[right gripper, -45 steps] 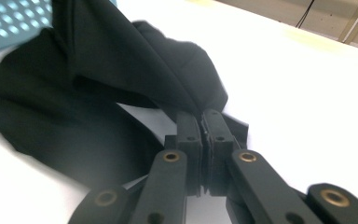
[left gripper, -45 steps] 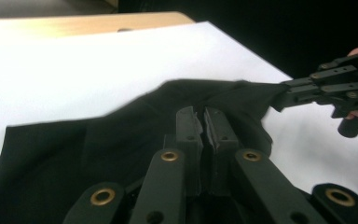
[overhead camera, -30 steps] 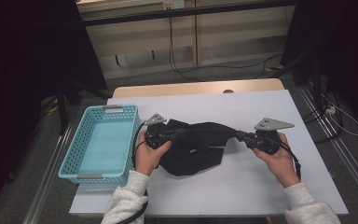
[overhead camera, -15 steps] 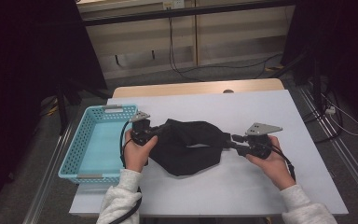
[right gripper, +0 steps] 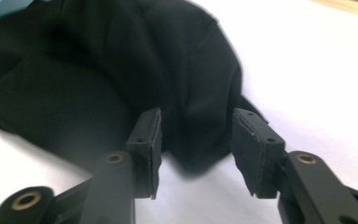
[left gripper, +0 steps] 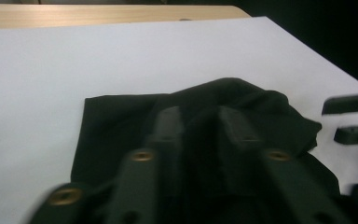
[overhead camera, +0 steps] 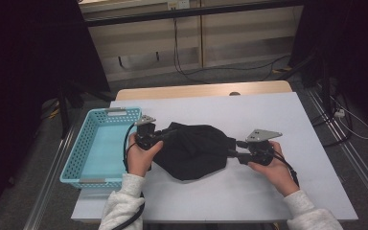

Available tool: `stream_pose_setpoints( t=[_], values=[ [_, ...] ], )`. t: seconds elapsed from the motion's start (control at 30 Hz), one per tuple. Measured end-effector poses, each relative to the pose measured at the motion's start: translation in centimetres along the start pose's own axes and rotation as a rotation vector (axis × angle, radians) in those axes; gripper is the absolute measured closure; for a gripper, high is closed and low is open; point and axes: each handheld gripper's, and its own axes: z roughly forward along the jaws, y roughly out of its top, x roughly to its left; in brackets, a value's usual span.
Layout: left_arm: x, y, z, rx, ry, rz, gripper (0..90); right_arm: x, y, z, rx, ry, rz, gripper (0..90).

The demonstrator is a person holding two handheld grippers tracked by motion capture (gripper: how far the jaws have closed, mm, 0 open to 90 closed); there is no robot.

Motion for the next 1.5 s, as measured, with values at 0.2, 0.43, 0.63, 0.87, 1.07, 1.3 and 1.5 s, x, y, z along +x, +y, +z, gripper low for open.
stream_pose_setpoints(
  t=[0.2,0.43,0.63,0.87,1.07,1.3,1.5],
  values=[
    [-1.6,0.6,0.5,0.011,-0.058,0.064,30.2,-0.3,0.0,-0.2,0.011,-0.032,0.017,43.1],
    [-3.6,0.8,1.7,0.081,-0.084,0.128,17.6,-0.1,0.2,-0.6,0.008,-0.037,0.009,40.6],
    [-5.0,0.8,2.6,0.123,-0.101,0.22,19.3,0.0,0.2,-1.0,-0.001,-0.041,0.017,39.3],
    [-5.1,-2.0,5.2,0.287,-0.156,0.281,35.5,0.1,0.2,-0.8,0.005,-0.038,0.009,38.7],
    [-5.4,-2.5,4.9,0.35,-0.162,0.289,71.7,0.0,0.2,-0.6,0.006,-0.041,0.009,38.6],
    [-4.0,-0.8,2.4,0.22,-0.15,0.1,86.3,0.3,0.2,-0.2,0.011,-0.036,-0.001,37.2],
    [-1.4,0.4,-0.1,0.084,-0.079,-0.005,86.4,0.4,0.1,0.2,0.032,-0.042,0.0,34.7]
  ],
)
